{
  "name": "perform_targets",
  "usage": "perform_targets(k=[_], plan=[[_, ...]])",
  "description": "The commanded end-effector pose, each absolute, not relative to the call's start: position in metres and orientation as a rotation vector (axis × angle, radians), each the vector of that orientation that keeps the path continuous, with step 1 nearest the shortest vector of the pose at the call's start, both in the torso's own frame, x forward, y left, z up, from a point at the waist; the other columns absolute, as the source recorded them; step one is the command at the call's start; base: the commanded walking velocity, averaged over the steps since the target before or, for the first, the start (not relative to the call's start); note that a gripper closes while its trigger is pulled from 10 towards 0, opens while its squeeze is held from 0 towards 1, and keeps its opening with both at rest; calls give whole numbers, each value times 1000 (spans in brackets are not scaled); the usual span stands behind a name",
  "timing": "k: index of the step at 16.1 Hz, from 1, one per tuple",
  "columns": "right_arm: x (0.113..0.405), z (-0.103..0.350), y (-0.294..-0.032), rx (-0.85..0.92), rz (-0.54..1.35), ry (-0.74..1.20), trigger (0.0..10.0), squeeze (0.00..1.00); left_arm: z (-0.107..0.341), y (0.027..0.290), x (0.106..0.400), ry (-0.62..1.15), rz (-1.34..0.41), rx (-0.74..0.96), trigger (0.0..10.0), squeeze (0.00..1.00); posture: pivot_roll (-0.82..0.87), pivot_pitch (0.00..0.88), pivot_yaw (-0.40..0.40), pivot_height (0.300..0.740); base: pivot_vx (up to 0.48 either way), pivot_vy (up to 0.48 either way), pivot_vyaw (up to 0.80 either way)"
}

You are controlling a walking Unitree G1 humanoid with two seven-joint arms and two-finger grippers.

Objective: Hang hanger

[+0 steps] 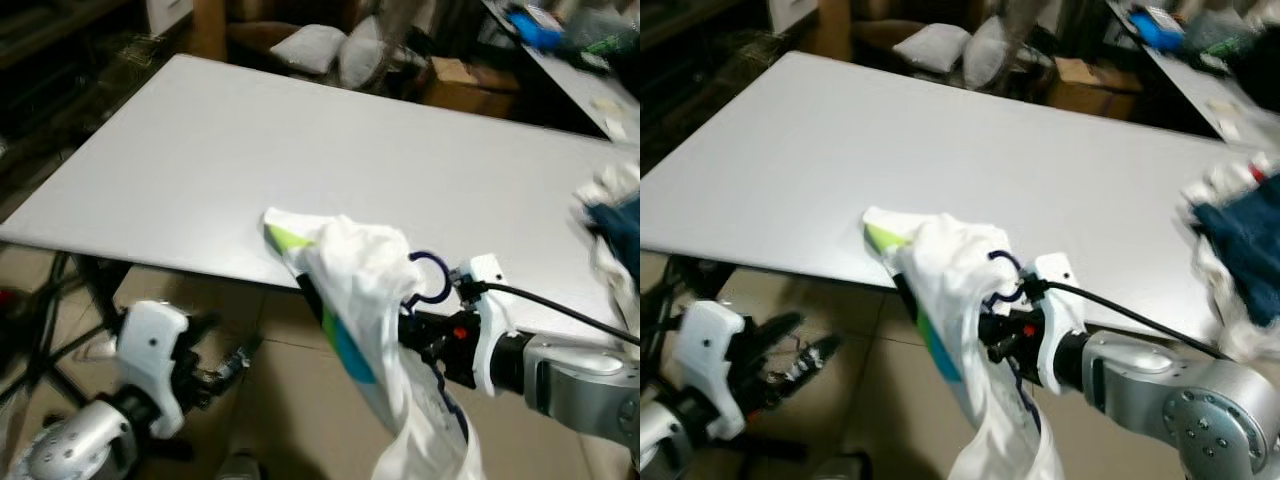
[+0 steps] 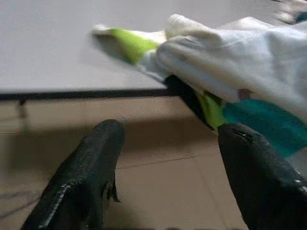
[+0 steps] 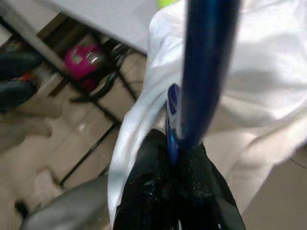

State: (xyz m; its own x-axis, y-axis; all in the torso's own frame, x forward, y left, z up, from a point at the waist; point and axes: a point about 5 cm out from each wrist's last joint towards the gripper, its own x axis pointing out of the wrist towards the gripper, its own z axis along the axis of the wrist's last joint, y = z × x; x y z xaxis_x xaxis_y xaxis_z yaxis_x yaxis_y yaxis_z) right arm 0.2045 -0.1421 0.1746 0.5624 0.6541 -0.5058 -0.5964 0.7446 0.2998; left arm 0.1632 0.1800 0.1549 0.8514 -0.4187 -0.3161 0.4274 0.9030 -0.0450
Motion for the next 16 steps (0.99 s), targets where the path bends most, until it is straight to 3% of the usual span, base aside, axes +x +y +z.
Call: perform_targets(k=[1,2,4,5,6,11,16], plan=[[206,175,-142,87,758,634,10000,0,156,177,158,323,-440,28,10000,816,135,74,-131,740,0,0,800],[206,172,-140,65,779,640,10000,0,153,179,160,307,-385,32,10000,541,137,67,-143,740,0,0,800],[208,168,-140,42,779,641,10000,0,151,178,164,299,-346,52,10000,384,138,61,-148,740,0,0,800],[208,167,-141,35,779,641,10000,0,152,177,166,293,-348,51,10000,365,142,58,-146,740,0,0,800],[209,166,-144,36,778,639,10000,0,156,170,174,268,-390,69,10000,0,149,57,-129,740,0,0,800],[204,155,-147,66,726,617,10000,0,159,160,202,206,-423,75,10000,0,104,2,-56,740,0,0,800],[205,143,-156,-3,690,616,10000,0,154,157,219,216,-426,66,10000,0,82,0,-25,740,0,0,800]])
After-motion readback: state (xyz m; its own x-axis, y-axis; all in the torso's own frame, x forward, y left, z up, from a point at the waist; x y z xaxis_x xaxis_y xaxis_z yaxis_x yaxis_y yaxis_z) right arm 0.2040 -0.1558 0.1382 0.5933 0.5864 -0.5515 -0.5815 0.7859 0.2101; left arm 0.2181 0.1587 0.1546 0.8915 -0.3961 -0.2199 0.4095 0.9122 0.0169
